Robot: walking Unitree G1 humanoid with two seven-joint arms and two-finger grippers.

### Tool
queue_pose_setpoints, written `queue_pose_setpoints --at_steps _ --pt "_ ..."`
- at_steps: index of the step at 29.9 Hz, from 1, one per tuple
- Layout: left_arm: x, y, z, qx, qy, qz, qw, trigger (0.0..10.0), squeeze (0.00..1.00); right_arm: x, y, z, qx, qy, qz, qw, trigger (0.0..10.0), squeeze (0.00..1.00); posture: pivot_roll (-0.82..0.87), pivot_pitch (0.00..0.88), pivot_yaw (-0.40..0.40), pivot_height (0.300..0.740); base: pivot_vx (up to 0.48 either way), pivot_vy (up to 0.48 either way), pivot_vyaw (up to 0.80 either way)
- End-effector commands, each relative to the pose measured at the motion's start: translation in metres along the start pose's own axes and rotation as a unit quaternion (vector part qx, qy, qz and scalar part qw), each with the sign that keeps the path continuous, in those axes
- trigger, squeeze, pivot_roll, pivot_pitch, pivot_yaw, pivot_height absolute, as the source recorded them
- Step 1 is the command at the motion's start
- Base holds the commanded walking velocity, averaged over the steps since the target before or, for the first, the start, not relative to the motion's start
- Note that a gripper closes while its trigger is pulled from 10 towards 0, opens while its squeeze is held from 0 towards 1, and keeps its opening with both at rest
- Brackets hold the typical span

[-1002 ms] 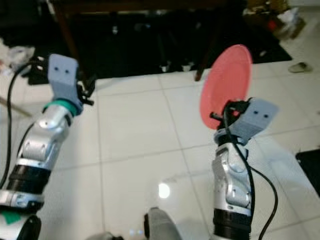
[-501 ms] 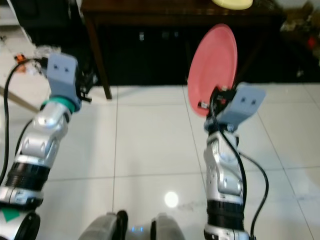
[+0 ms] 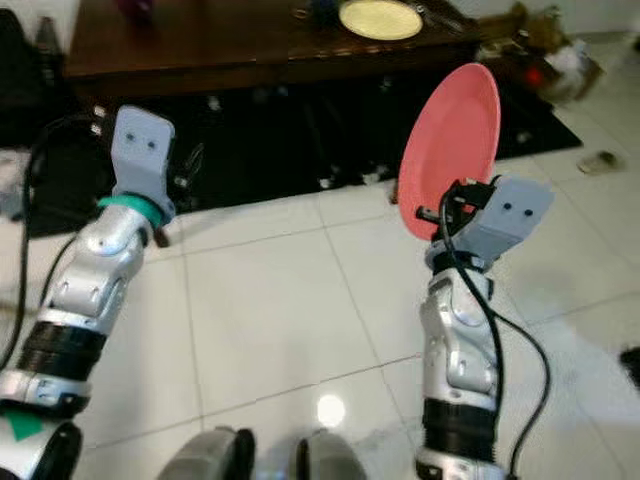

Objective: Setting the table

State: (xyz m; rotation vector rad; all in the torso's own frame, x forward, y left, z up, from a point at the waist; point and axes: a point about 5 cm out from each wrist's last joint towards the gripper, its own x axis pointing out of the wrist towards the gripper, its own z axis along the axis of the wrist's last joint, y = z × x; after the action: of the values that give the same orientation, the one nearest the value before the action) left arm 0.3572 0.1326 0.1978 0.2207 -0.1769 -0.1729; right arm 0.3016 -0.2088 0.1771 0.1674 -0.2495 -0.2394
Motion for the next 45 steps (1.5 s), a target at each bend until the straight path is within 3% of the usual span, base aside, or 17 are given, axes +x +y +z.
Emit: queue_pose_setpoints --at_steps 1,10,17,23,37,45 --pt "-0.002 0.002 -0.003 0.008 0.002 0.006 1.000 10.0 0.00 0.002 0.010 0.004 0.013 -0.012 0.030 0.999 10.0 0.00 -0.02 0.044 0.096 0.740 0.480 0.000 0.00" --pt "-0.014 0.016 -0.009 0.041 -0.002 0.051 0.998 10.0 0.00 0.003 0.049 0.004 0.096 0.009 0.142 0.985 10.0 0.00 0.00 0.040 0.086 0.740 0.480 0.000 0.00" --pt "-0.029 0.028 -0.018 0.048 0.013 0.081 0.996 10.0 0.00 0.007 0.061 -0.009 0.090 0.035 0.138 0.986 10.0 0.00 0.05 0.046 0.047 0.740 0.480 0.000 0.00" --pt "-0.033 0.031 -0.021 0.051 0.015 0.091 0.994 10.0 0.00 0.012 0.061 -0.013 0.103 0.043 0.109 0.988 10.0 0.00 0.06 0.036 0.038 0.740 0.480 0.000 0.49" --pt "-0.032 0.033 -0.018 0.057 0.011 0.096 0.994 10.0 0.00 0.015 0.059 -0.016 0.117 0.045 0.104 0.987 10.0 0.00 0.07 0.006 0.045 0.740 0.480 0.000 0.21" --pt "-0.027 0.029 -0.015 0.058 0.004 0.079 0.995 10.0 0.00 0.023 0.037 -0.013 0.135 0.030 0.034 0.990 10.0 0.00 0.07 0.000 0.059 0.740 0.480 0.000 0.00"
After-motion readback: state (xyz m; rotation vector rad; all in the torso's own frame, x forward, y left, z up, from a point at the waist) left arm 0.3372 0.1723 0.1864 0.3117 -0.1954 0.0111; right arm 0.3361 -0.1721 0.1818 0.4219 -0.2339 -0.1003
